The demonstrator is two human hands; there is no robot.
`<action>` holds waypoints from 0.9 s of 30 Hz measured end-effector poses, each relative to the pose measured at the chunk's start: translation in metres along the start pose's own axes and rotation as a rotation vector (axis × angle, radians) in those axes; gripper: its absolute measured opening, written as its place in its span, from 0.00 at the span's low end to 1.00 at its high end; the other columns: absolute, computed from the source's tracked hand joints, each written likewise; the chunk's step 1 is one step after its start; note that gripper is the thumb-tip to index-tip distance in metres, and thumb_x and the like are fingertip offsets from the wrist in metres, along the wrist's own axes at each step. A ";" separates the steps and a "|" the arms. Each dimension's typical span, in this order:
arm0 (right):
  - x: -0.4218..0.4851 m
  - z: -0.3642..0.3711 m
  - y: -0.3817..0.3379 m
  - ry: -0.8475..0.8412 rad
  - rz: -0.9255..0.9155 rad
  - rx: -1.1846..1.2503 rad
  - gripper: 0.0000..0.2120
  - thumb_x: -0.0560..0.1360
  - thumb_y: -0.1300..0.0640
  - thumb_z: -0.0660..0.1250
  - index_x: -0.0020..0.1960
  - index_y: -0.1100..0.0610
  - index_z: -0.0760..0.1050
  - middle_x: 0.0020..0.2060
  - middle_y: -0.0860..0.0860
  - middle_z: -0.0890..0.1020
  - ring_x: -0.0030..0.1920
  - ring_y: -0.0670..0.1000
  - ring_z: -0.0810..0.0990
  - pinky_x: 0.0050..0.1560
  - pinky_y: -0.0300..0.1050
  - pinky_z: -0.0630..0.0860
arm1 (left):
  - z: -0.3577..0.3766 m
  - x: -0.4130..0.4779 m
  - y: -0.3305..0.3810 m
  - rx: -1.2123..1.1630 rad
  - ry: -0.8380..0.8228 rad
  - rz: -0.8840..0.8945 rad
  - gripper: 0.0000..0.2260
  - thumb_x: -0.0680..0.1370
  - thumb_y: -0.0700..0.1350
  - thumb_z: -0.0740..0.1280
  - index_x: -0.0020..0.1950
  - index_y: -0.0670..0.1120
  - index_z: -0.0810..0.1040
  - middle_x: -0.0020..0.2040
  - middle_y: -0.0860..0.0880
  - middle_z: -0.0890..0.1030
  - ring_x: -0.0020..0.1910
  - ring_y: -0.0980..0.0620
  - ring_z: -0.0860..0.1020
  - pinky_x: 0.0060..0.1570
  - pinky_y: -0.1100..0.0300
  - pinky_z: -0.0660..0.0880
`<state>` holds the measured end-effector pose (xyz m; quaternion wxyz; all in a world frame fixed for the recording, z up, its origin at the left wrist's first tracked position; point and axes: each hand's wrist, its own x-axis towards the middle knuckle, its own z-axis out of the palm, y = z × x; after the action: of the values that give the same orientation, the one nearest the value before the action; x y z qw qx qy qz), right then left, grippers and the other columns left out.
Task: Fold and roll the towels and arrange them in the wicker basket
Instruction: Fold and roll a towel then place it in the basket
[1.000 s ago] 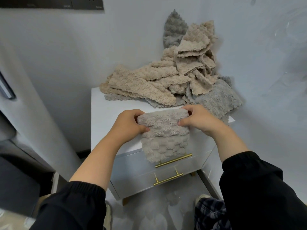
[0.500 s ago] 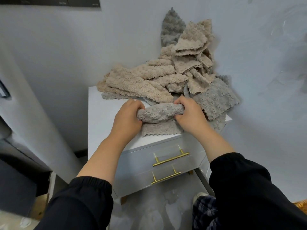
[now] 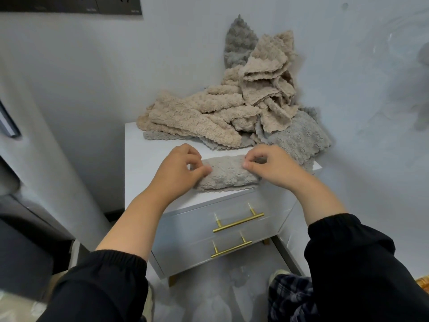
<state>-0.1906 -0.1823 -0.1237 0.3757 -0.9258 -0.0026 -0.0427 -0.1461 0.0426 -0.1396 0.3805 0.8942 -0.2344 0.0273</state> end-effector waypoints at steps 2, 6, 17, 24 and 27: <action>0.002 0.003 0.003 -0.014 0.020 -0.019 0.06 0.72 0.54 0.73 0.39 0.55 0.78 0.50 0.47 0.78 0.56 0.50 0.76 0.61 0.53 0.72 | 0.005 0.000 0.001 0.013 -0.024 0.018 0.11 0.72 0.47 0.74 0.33 0.50 0.74 0.52 0.52 0.76 0.53 0.56 0.72 0.50 0.65 0.63; 0.004 0.005 0.008 -0.048 0.059 -0.040 0.11 0.71 0.54 0.74 0.48 0.53 0.73 0.58 0.51 0.75 0.56 0.49 0.73 0.52 0.42 0.68 | 0.008 -0.001 0.001 -0.018 -0.091 -0.030 0.14 0.71 0.48 0.75 0.50 0.49 0.73 0.50 0.52 0.75 0.44 0.53 0.72 0.43 0.60 0.68; 0.009 0.001 0.019 -0.247 0.183 0.033 0.41 0.60 0.42 0.79 0.67 0.55 0.71 0.64 0.50 0.75 0.64 0.52 0.74 0.66 0.51 0.70 | 0.007 0.004 0.004 -0.111 -0.192 -0.224 0.24 0.66 0.47 0.79 0.59 0.48 0.77 0.53 0.52 0.80 0.53 0.52 0.78 0.48 0.61 0.72; 0.016 0.009 0.025 -0.077 0.318 0.527 0.39 0.60 0.47 0.81 0.64 0.66 0.72 0.59 0.58 0.79 0.57 0.55 0.78 0.56 0.44 0.75 | 0.011 0.005 0.007 -0.448 -0.035 -0.345 0.12 0.67 0.41 0.78 0.47 0.45 0.80 0.43 0.48 0.84 0.42 0.50 0.82 0.45 0.58 0.78; 0.018 0.015 0.018 -0.031 0.356 0.941 0.51 0.59 0.47 0.81 0.72 0.66 0.62 0.65 0.60 0.75 0.63 0.57 0.76 0.65 0.56 0.72 | 0.012 0.004 0.011 -0.686 -0.001 -0.346 0.13 0.68 0.35 0.75 0.50 0.45 0.80 0.46 0.47 0.85 0.47 0.47 0.83 0.55 0.51 0.78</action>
<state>-0.1704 -0.1852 -0.1454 0.7539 -0.6425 0.1309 0.0417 -0.1492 0.0259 -0.1403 0.6565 0.7412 -0.0756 -0.1177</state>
